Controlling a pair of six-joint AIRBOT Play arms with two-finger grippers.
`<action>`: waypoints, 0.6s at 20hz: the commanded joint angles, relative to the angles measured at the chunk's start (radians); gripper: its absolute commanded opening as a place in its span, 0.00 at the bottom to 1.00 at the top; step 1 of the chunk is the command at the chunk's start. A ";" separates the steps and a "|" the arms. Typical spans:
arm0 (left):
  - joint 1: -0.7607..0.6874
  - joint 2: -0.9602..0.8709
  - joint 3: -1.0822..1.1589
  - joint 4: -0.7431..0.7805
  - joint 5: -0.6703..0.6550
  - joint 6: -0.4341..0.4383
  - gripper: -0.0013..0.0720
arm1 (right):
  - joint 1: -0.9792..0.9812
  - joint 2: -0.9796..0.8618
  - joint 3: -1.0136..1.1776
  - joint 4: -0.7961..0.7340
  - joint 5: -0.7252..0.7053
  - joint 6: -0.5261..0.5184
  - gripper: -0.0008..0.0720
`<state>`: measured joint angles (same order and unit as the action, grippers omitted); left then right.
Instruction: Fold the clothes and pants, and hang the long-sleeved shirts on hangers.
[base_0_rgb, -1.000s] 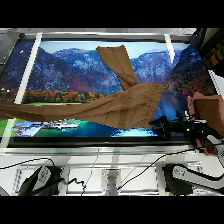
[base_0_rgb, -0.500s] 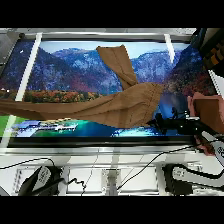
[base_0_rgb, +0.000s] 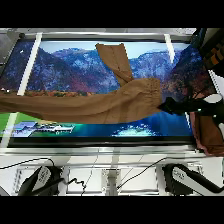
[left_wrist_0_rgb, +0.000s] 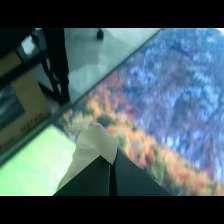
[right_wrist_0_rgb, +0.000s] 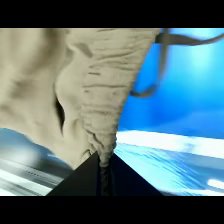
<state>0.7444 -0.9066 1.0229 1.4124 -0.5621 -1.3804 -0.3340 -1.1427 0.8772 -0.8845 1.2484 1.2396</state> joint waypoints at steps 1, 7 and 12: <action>0.001 -0.048 0.000 0.095 -0.159 -0.027 0.04 | -0.005 0.144 0.076 -0.416 0.147 0.105 0.05; -0.029 -0.299 0.000 0.050 -0.264 -0.009 0.04 | -0.005 0.232 0.070 -0.485 0.135 0.141 0.05; -0.136 -0.403 0.000 -0.045 -0.035 0.023 0.04 | -0.005 0.232 -0.055 -0.483 -0.016 0.190 0.05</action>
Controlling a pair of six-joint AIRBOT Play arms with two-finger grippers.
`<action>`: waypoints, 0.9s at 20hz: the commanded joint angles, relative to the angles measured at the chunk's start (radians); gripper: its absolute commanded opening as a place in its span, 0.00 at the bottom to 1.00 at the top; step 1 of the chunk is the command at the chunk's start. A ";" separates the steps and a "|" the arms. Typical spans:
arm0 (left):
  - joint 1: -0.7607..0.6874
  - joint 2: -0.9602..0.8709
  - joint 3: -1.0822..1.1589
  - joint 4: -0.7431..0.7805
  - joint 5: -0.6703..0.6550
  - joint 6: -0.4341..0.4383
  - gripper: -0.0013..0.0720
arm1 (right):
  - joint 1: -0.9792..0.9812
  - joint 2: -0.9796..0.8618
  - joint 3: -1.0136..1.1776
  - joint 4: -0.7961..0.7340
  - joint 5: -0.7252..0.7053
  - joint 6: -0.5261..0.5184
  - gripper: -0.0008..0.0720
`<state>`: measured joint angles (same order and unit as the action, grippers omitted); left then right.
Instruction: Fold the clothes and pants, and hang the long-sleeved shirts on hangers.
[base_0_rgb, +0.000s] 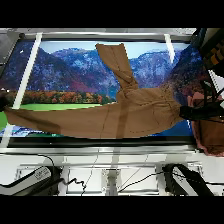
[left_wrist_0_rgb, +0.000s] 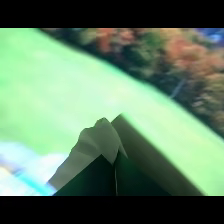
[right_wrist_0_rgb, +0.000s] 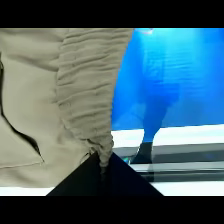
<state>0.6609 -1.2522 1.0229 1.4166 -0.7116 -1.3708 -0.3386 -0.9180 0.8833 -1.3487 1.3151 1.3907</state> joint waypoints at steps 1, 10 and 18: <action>-0.081 -0.071 0.000 -0.049 0.171 0.013 0.04 | 0.000 0.007 -0.093 -0.019 -0.114 0.042 0.05; -0.183 -0.206 0.000 -0.049 0.377 0.010 0.04 | 0.000 0.007 -0.167 -0.017 -0.183 0.064 0.05; -0.185 -0.181 0.000 -0.049 0.394 0.010 0.97 | 0.000 0.007 -0.167 -0.017 -0.182 0.064 0.05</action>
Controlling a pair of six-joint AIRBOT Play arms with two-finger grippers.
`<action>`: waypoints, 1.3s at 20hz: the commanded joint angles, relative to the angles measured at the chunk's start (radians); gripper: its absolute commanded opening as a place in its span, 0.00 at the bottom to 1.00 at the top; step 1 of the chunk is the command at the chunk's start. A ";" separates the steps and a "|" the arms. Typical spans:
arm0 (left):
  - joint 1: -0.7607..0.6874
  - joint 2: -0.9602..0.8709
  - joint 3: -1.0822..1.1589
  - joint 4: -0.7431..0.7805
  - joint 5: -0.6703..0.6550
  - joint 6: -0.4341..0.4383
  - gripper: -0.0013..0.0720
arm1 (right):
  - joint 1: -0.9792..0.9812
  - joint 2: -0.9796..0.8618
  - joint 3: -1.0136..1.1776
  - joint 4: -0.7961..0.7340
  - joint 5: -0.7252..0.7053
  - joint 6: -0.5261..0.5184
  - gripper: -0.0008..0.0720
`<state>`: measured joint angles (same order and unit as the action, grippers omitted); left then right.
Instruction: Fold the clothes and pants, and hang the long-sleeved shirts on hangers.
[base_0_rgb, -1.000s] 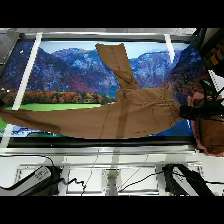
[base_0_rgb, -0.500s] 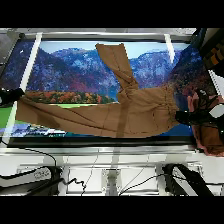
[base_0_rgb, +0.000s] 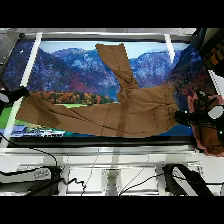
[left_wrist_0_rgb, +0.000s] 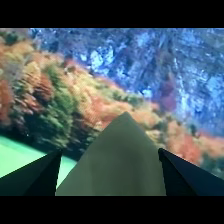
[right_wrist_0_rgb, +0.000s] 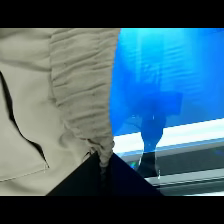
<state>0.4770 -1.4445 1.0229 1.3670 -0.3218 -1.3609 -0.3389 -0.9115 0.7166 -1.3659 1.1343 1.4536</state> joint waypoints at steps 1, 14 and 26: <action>-0.001 0.024 0.000 0.001 -0.004 0.000 0.97 | 0.000 0.001 -0.001 0.000 -0.002 0.001 0.05; 0.538 0.029 -0.001 -0.401 -0.590 0.106 0.82 | 0.000 0.001 -0.001 0.000 -0.002 0.001 0.05; 0.491 -0.216 -0.001 -0.621 -0.579 0.282 0.46 | 0.000 0.001 0.002 0.034 -0.002 0.001 0.05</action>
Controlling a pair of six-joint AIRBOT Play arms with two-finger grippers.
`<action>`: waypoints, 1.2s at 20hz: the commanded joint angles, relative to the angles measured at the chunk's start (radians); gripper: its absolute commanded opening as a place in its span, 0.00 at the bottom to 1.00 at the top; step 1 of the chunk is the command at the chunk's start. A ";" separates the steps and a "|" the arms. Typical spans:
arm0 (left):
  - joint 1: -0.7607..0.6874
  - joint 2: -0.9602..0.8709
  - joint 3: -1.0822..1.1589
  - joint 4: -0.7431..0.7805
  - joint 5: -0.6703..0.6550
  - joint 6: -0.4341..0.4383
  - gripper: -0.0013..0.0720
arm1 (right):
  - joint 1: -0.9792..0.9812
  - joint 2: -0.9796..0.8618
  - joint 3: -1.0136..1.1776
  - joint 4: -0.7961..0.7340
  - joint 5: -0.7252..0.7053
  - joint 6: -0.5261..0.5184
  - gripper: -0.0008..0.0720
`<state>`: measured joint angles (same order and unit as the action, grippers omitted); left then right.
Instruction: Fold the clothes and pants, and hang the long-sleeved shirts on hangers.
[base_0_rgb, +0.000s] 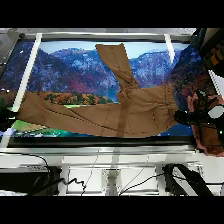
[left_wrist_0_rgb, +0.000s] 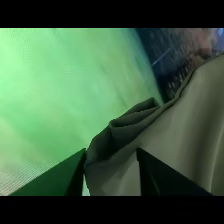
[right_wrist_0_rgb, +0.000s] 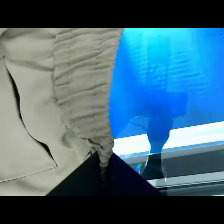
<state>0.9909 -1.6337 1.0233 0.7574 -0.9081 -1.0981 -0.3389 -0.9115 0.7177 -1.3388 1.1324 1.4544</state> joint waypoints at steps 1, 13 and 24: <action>-0.034 -0.026 -0.002 -0.011 0.004 0.027 0.34 | 0.000 0.001 0.000 0.008 0.000 0.000 0.05; 0.119 0.272 0.001 0.304 -0.029 -0.107 0.04 | 0.003 0.001 0.000 0.007 0.064 0.127 0.05; 0.129 0.276 -0.024 0.463 -0.076 -0.140 0.04 | 0.003 0.001 -0.105 0.007 0.210 0.169 0.05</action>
<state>1.1175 -1.3605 1.0000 1.1584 -0.9749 -1.2018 -0.3367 -0.9108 0.6373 -1.3376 1.2980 1.6096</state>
